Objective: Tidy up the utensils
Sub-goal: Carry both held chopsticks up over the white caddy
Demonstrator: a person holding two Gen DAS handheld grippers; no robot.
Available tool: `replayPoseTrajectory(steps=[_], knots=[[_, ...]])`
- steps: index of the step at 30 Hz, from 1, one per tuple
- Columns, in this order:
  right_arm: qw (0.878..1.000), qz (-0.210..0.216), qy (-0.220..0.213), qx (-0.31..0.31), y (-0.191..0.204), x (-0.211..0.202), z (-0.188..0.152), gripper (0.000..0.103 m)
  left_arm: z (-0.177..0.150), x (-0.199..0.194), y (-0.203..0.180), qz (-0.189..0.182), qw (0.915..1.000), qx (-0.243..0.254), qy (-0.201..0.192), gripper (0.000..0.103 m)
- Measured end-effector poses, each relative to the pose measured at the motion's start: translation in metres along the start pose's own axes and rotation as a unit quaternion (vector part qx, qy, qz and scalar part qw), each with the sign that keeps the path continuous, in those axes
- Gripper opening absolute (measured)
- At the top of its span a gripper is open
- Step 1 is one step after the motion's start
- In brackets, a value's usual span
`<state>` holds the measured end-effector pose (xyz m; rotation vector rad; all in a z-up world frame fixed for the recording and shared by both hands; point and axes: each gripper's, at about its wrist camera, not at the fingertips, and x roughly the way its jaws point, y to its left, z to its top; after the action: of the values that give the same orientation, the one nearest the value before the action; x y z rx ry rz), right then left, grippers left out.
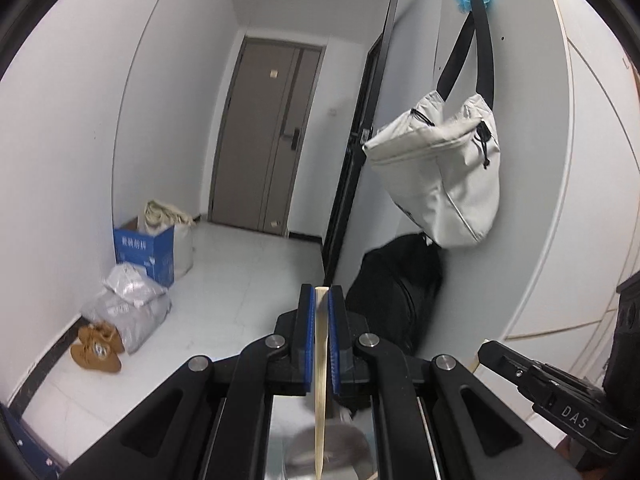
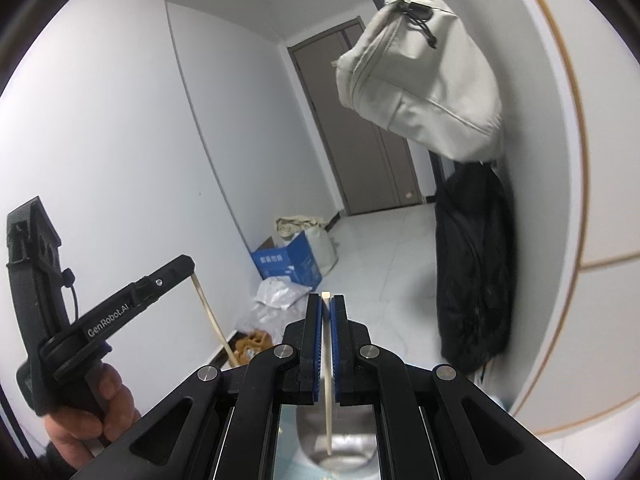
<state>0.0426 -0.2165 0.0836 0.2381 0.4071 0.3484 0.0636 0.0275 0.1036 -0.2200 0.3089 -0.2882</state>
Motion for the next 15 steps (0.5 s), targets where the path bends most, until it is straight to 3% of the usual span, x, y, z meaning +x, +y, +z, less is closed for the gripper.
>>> replayPoseTrajectory(steps=[7, 15], knots=[[1.000, -0.005, -0.004, -0.023, 0.000, 0.037, 0.008, 0.003, -0.011, 0.033, 0.014, -0.005, 1.0000, 0.003, -0.001, 0.003], [0.999, -0.012, 0.011, -0.042, -0.006, 0.078, -0.015, 0.003, -0.033, 0.066, 0.027, -0.020, 0.9993, -0.004, 0.033, 0.003]])
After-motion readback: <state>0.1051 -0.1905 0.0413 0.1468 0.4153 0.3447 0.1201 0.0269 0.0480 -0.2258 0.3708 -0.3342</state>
